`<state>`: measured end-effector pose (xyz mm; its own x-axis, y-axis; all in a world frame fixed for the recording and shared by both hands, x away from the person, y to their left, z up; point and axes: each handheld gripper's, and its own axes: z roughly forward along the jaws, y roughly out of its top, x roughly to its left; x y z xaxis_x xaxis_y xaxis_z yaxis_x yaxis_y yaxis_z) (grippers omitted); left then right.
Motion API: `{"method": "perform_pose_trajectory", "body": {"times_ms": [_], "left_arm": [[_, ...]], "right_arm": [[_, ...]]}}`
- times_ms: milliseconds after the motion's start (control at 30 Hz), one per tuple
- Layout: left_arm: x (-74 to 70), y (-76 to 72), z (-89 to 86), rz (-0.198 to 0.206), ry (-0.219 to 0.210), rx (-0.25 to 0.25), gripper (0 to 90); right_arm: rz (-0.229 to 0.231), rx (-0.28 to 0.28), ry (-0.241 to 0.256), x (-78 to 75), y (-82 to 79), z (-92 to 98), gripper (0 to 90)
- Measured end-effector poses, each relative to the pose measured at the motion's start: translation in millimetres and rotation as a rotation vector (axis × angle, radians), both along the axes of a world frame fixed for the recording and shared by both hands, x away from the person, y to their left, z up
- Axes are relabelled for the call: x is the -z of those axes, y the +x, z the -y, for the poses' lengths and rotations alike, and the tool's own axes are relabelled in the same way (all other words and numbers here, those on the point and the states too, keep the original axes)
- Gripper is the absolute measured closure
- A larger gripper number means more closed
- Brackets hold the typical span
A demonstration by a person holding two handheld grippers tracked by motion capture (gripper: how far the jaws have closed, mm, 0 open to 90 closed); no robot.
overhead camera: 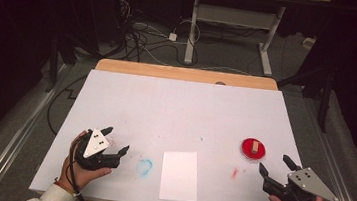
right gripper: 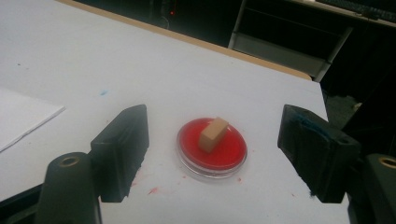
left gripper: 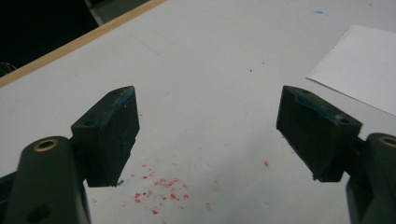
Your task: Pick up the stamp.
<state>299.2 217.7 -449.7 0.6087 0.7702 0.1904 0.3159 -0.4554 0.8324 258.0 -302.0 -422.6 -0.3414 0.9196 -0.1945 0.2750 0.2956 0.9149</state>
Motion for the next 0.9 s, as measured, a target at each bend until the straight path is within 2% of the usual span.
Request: {"method": "perform_pose_trajectory", "body": {"times_ms": [233, 267, 333, 367, 500, 567, 600, 633, 700, 767, 800, 833, 900], "left_arm": [[2.0, 4.1, 1.1, -0.011, 0.001, 0.002, 20.5], [2.9, 4.4, 0.9, -0.015, 0.004, -0.002, 20.5], [4.1, 4.7, -0.7, -0.023, -0.003, -0.002, 20.5], [5.7, 3.5, -3.1, -0.028, -0.005, -0.008, 20.5], [6.4, 1.1, -5.8, -0.032, 0.003, -0.015, 20.5], [6.7, -0.1, -5.3, -0.032, 0.003, -0.015, 20.5], [7.0, -1.0, -4.7, -0.032, 0.01, -0.014, 20.5], [7.2, -1.9, -4.5, -0.031, 0.019, -0.013, 20.5], [7.9, -2.6, -4.3, -0.038, 0.021, -0.01, 20.5], [8.6, -2.3, -4.0, -0.045, 0.03, -0.01, 20.5], [9.4, -2.2, -3.4, -0.048, 0.029, -0.012, 20.5], [9.7, -2.2, -3.2, -0.049, 0.036, -0.011, 20.5], [10.1, -2.5, -2.6, -0.054, 0.045, -0.005, 20.5]], "right_arm": [[-0.004, 0.02, -0.006, -2.4, 1.4, 3.9, 28.0], [-0.022, 0.026, -0.001, -4.0, 4.6, 5.1, 28.1], [-0.027, 0.031, -0.003, -5.1, 6.7, 5.3, 28.1], [-0.033, 0.042, -0.012, -8.6, 12.7, 4.9, 28.5], [-0.057, 0.035, 0.001, -15.2, 28.0, 5.8, 28.4], [-0.088, 0.041, -0.014, -17.3, 36.2, 5.4, 29.2], [-0.088, 0.041, -0.014, -17.3, 36.2, 5.4, 29.2], [-0.121, 0.037, -0.005, -20.4, 43.8, 6.1, 30.3], [-0.161, 0.034, -0.016, -26.2, 51.9, 5.3, 31.3], [-0.22, 0.019, -0.03, -31.7, 59.9, 4.0, 32.9], [-0.248, 0.038, -0.041, -34.9, 65.0, 2.0, 34.1], [-0.25, 0.045, -0.04, -36.5, 67.5, 1.4, 36.4], [-0.287, 0.018, -0.052, -38.5, 76.8, -1.1, 37.0]]}}
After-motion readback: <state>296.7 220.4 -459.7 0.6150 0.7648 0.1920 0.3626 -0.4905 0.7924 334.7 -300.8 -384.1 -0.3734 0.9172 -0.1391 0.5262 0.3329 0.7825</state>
